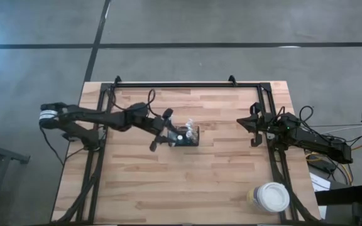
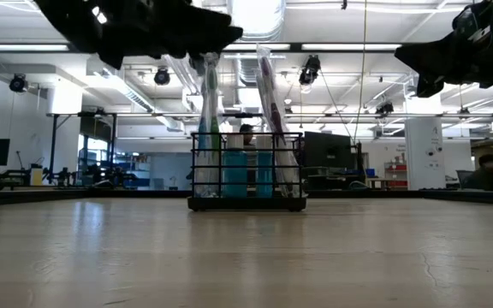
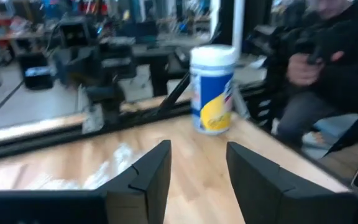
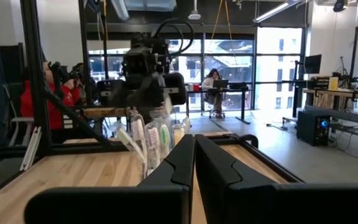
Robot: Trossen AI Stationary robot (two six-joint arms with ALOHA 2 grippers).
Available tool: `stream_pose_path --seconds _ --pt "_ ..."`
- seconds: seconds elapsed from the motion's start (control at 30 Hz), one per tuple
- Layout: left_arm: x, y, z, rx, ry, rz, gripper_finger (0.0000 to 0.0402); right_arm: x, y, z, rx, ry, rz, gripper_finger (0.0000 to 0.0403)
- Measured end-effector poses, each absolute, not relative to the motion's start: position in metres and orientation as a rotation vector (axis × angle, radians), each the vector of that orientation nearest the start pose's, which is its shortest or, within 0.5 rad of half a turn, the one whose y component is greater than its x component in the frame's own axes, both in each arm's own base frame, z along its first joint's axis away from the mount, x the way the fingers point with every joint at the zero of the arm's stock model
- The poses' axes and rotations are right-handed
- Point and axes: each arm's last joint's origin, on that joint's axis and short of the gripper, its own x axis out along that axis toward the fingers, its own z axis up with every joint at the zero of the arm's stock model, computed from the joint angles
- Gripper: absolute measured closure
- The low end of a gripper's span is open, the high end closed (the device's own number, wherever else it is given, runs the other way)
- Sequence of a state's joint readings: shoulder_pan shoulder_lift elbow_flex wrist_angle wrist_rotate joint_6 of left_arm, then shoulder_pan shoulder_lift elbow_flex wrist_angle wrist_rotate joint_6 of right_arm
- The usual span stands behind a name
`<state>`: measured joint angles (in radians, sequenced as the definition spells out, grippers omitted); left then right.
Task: Pick & Place toothbrushing station
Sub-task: Adjust the blue toothbrush
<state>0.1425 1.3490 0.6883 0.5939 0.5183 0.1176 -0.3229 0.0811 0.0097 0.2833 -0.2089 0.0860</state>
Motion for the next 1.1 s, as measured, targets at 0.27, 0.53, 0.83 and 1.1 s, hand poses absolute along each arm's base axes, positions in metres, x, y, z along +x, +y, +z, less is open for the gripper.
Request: stream_pose_path --seconds 0.27,0.53,0.83,1.1 --pt "0.295 0.034 0.231 -0.008 -0.099 -0.598 0.0236 0.096 -0.026 0.188 0.030 -0.210 -0.105 0.0390" --pt "0.308 0.056 0.206 -0.158 -0.113 -0.629 0.0193 0.096 -0.026 0.187 0.030 -0.209 -0.105 0.0390" --pt "0.309 0.060 0.223 -0.232 -0.142 -0.640 0.0116 0.096 -0.026 0.187 0.031 -0.207 -0.105 0.0390" --pt "0.301 0.057 0.244 -0.196 -0.179 -0.683 0.0090 0.096 -0.026 0.187 0.035 -0.207 -0.105 0.0390"
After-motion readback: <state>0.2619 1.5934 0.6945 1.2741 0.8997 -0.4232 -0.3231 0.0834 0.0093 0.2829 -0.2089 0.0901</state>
